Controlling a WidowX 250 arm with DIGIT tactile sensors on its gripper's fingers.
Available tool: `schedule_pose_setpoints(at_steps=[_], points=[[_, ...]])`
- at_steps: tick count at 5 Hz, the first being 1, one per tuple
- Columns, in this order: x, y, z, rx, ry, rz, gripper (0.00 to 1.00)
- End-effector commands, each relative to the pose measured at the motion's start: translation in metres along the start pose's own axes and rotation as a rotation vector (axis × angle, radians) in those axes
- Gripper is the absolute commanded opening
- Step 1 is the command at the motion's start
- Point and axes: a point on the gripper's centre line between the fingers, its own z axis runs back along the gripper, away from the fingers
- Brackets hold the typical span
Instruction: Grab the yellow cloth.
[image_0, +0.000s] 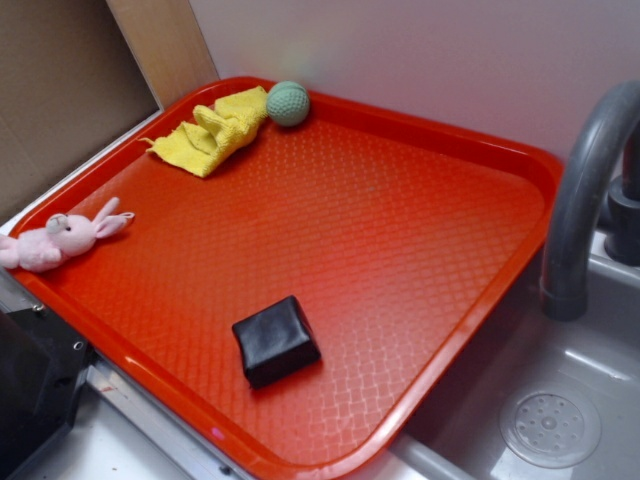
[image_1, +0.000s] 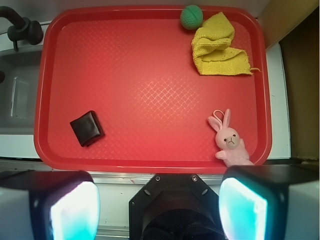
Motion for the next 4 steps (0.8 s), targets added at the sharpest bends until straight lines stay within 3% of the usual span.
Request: schedule_pose_setpoints(at_steps=[1,2,3,4], points=[[0.0,0.0,0.0,0.0,0.0,0.0,1.0],[0.049,0.019,-0.015,0.109,-0.126,-0.062,1.0],[0.098,0.034,-0.054,0.131,-0.154,-0.187,1.0],[0.125,0.06,-0.109,0.079,-0.106,-0.286,1.0]])
